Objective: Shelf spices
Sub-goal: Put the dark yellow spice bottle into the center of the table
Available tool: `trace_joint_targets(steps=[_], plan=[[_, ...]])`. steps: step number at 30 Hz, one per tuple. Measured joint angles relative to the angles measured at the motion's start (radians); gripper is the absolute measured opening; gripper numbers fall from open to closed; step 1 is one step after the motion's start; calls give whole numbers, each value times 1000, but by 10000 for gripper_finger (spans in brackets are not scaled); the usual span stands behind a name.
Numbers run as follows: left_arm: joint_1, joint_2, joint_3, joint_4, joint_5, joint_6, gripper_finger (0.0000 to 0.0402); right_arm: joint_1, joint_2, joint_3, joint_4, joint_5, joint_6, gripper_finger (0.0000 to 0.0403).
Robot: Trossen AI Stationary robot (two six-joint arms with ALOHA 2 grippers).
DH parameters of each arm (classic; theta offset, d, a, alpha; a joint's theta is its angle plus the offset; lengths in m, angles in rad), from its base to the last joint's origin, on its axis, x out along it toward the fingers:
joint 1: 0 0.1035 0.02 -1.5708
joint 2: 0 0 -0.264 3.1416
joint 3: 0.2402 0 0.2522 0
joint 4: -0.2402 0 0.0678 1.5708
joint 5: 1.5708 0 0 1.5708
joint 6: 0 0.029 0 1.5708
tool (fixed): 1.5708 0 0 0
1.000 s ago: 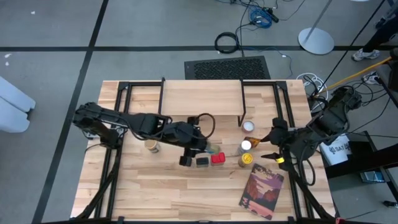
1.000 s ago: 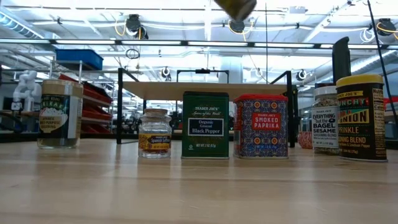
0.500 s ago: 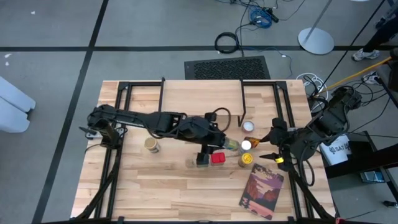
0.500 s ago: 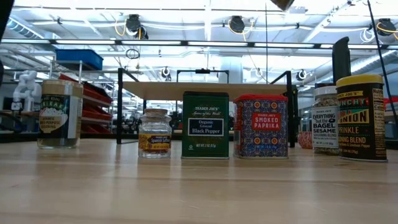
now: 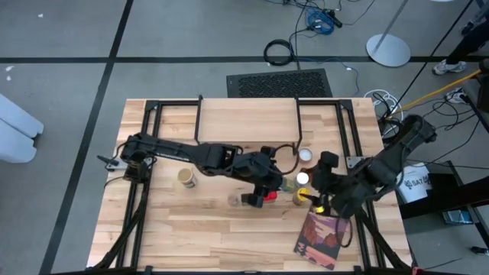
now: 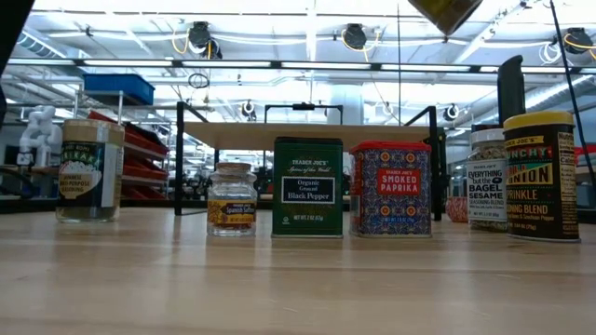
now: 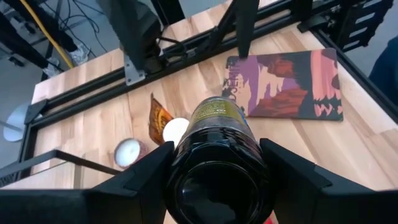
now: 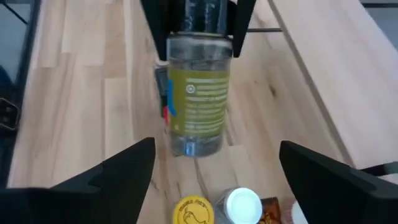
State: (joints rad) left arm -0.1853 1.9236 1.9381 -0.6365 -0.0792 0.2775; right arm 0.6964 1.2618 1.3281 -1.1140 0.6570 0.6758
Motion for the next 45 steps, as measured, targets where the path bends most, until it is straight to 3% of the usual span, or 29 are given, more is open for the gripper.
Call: trace_joint_targets(steps=[18, 45], plan=[[-31, 0, 7, 27, -4, 24, 221, -91, 140, 0, 210, -3, -143, 332], [-36, 1, 7, 54, -26, 53, 221, -128, 140, 0, 273, -57, -225, 237]])
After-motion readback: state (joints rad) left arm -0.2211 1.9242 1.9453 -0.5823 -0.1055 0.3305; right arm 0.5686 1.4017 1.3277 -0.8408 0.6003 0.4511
